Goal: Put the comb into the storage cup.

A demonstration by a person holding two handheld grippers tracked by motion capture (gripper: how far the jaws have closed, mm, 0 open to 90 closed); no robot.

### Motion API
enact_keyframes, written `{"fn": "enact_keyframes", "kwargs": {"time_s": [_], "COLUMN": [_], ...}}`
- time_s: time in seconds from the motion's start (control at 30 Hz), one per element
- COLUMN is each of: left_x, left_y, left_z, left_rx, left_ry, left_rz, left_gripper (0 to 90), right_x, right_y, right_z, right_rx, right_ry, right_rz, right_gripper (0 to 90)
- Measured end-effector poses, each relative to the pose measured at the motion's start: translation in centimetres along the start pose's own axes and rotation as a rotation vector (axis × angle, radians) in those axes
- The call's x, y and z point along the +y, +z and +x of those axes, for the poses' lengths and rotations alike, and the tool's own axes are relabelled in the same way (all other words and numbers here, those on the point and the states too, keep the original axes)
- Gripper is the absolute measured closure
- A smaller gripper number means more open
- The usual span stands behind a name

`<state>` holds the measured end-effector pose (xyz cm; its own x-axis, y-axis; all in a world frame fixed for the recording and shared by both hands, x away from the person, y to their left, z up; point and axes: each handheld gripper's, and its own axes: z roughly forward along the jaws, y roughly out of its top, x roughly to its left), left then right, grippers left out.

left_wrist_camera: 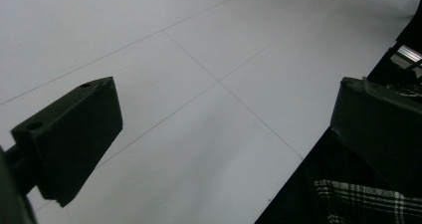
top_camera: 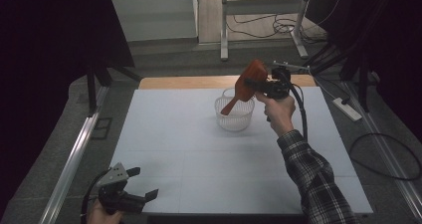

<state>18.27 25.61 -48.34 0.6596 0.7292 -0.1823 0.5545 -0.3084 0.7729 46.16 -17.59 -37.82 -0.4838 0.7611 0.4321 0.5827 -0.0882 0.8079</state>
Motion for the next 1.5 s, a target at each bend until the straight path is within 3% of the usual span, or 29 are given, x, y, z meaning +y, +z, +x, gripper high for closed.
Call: {"fn": "enact_keyframes", "kwargs": {"time_s": [1.3,1.5], "left_x": [0.0,0.0], "left_y": [0.1,0.1], "left_z": [0.2,0.2], "left_rx": [-0.009,-0.009], "left_ry": [-0.013,-0.013], "left_rz": [0.002,0.004], "left_gripper": [0.8,0.9], "right_x": [-3.1,-3.4], "right_y": [2.3,2.3], "right_z": [-0.4,-0.7], "right_rx": [-0.046,-0.051], "right_ry": [-0.039,-0.027], "right_rz": [0.054,0.056], "right_gripper": [51.8,50.9]}}
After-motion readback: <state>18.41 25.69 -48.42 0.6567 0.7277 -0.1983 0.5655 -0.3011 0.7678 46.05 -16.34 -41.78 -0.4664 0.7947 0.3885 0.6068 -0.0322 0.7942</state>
